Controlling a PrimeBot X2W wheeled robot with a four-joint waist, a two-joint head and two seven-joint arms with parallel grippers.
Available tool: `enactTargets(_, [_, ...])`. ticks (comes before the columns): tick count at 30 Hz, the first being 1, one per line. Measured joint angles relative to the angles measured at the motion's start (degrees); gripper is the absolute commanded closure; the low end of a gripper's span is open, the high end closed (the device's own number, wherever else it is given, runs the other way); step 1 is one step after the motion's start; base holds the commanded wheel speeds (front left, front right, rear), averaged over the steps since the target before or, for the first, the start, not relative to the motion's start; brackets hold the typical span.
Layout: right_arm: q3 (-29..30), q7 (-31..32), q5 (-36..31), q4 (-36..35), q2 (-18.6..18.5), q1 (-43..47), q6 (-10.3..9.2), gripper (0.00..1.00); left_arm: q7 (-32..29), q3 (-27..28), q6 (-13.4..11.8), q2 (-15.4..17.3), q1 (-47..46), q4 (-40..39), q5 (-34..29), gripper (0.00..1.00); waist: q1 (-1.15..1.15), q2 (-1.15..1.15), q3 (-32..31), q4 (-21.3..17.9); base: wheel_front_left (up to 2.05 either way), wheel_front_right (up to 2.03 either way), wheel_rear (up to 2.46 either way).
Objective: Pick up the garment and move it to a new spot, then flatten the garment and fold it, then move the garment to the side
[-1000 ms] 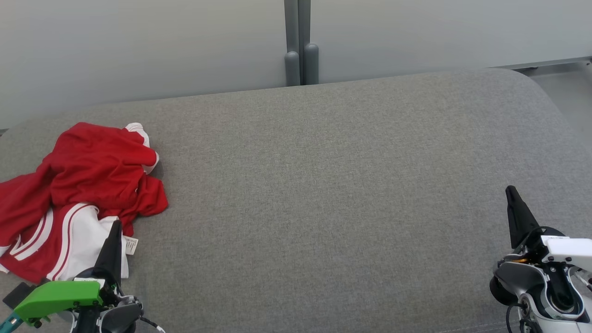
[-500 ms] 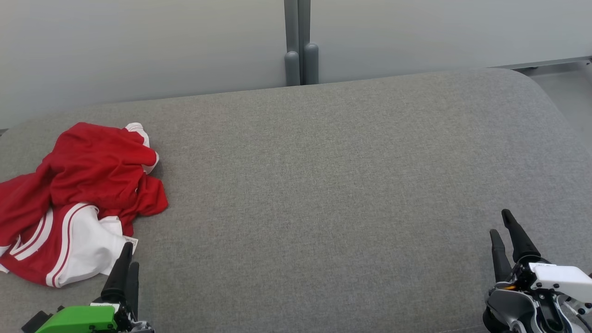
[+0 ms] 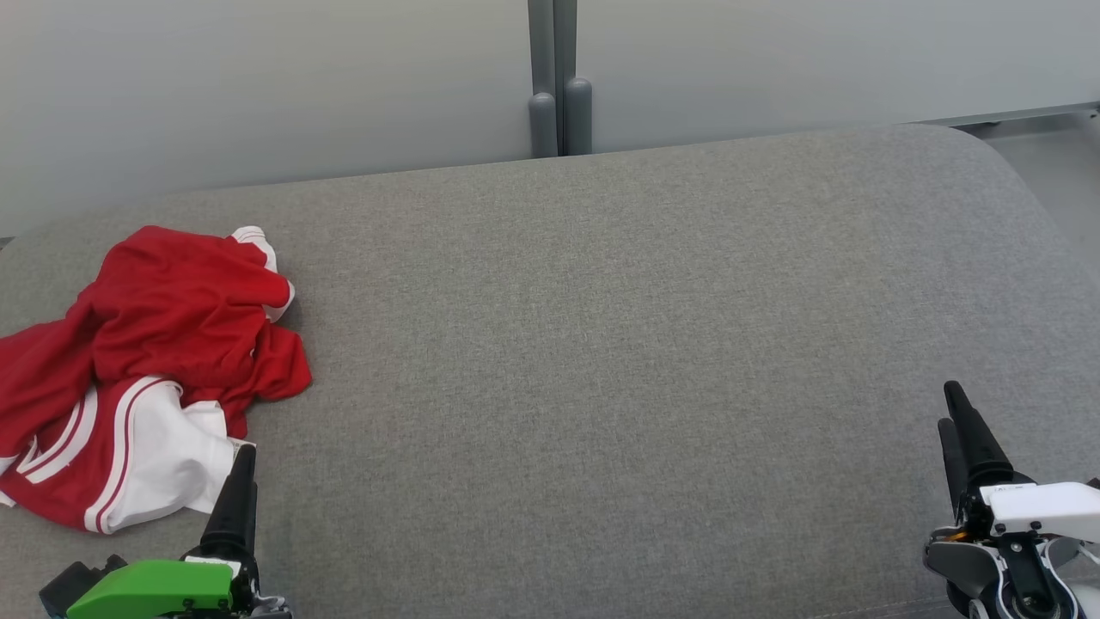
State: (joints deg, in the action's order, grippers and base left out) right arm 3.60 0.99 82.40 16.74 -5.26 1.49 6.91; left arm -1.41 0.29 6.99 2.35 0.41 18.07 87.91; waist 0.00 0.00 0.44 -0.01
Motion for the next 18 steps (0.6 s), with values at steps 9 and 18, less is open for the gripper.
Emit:
enactTargets(9, [-0.25, -1.48, -9.38, -2.41, -0.27, 0.18, -1.56, 0.00, 1.75, -1.09, -0.01, 1.00, 0.00, -0.01, -7.00, 0.00, 0.00, 0.00, 0.17, 0.00, 0.00, 0.00, 0.00])
enactTargets(18, [-1.15, -2.92, -16.94, -4.26, -0.42, 0.20, -2.55, 0.00, 3.22, -0.80, -0.53, 1.04, -0.01, -0.94, -13.16, 0.00, 0.00, 0.00, 0.32, 0.00, 0.00, 0.00, 0.00])
